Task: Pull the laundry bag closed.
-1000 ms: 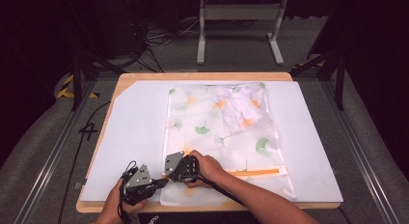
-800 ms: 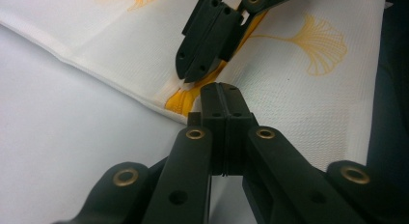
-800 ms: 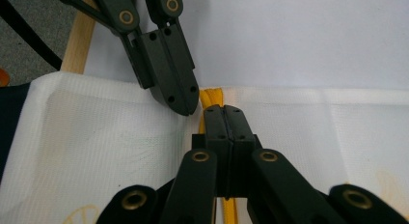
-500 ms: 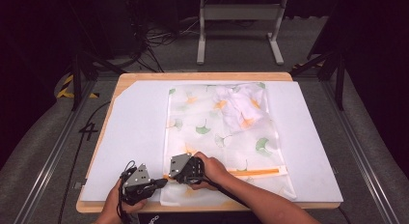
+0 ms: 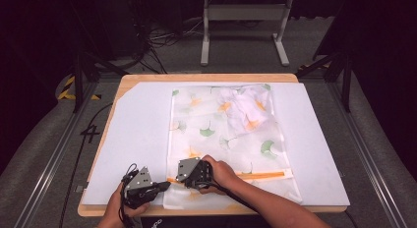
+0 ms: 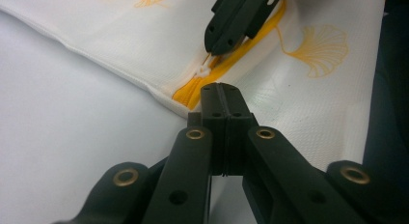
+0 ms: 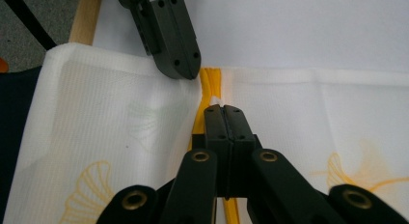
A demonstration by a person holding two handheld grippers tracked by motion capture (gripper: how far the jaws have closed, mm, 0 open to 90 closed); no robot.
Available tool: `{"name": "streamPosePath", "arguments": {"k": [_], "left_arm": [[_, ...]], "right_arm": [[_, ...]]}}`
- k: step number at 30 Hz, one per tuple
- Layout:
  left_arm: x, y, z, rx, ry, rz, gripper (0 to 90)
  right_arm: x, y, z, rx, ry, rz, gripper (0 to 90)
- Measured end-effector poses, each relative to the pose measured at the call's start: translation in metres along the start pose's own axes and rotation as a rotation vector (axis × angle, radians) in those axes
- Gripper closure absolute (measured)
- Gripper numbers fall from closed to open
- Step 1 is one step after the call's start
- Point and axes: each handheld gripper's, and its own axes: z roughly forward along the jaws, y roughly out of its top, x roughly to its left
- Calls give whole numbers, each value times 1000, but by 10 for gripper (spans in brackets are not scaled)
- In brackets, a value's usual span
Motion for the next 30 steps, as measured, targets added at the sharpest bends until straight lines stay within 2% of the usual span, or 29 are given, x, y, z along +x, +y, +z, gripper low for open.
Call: {"name": "streamPosePath", "arguments": {"k": [8, 14, 30], "left_arm": [[0, 0, 0, 1, -1, -1, 900], [1, 0, 0, 1, -3, -1, 900], [1, 0, 0, 1, -5, -6, 900]], "right_arm": [[-4, -11, -11, 10, -15, 9, 900], [-5, -24, -27, 27, -36, 20, 900], [-6, -69, -65, 38, -71, 98, 900]]}}
